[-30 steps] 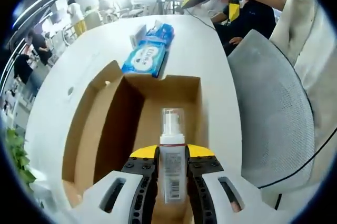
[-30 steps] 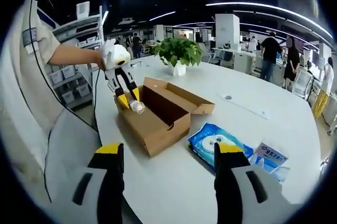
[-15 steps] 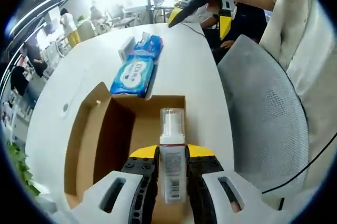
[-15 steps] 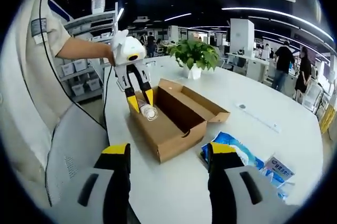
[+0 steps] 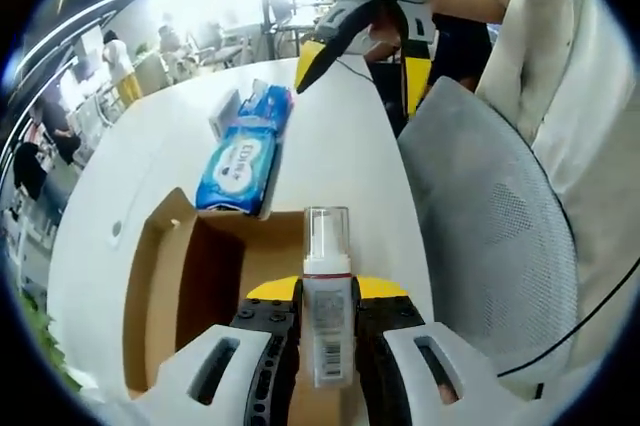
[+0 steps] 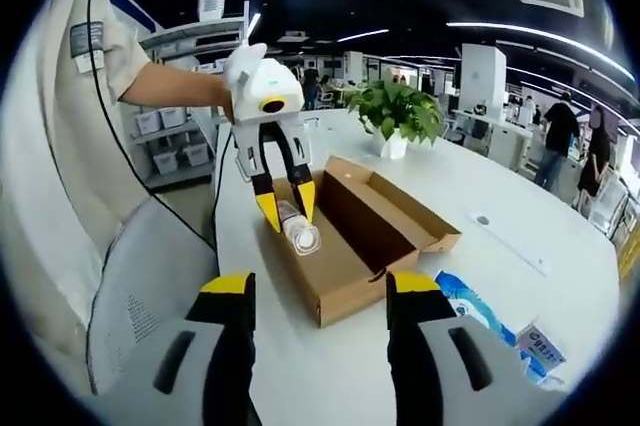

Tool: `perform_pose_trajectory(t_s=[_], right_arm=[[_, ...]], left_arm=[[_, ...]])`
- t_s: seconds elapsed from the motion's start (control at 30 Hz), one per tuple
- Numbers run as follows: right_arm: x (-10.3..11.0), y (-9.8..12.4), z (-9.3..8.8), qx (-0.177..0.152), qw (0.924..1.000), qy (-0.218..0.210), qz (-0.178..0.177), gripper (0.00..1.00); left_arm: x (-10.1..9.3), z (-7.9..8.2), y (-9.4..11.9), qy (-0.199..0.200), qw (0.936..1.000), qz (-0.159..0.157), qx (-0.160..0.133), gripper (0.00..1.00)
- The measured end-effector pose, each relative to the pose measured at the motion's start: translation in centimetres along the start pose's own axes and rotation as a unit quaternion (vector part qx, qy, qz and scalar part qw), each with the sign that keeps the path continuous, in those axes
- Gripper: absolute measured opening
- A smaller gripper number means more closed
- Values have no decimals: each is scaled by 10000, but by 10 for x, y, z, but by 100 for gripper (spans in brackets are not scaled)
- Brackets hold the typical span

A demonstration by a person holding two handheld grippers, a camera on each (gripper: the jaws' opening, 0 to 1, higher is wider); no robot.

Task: Operate the shoe box by opening the lid, removing the specified soft item, and placing it in the target area until the item is outside and the box remains undamaged.

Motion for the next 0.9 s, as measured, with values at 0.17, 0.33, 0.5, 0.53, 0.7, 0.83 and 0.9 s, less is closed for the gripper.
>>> perform_pose_trajectory(t_s=[0.17,0.33,0.5,0.53,0.7,0.83,0.9], right_arm=[[5,-4,2,-19,9999,72,109,45],[8,-6,5,-52,9998,89,172,44],[10,-9,9,-114,9997,126,200,40],[10,-9,9,-128,9996,143,206,39],[13,-13,11,-177,9993,212,248,36],[17,-17,10,-179,9987,347,328,35],[20,-19,9,-178,9984,380,378,33]], left_arm=[[-2,5,-2,-56,10000,-38,-30,17],[-4,14,-4,-115,9998,-100,-114,17],[-5,19,-6,-167,9996,-145,-169,17],[-5,20,-6,-180,9996,-155,-183,17],[-7,24,-7,-211,9993,-217,-239,17],[-9,27,-8,-237,9988,-315,-290,17],[-9,28,-9,-258,9986,-350,-302,17]])
Point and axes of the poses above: the point that each gripper's makers call its tool centre point, and the gripper's own axes: y roughly backward along the fingers, x roughly to its left, z roughly out of its top, the point moved 7 cm from there along y, roughly backward along the fingers, and after that the axes turned 14 degrees about -z, right-handed, at the moved point
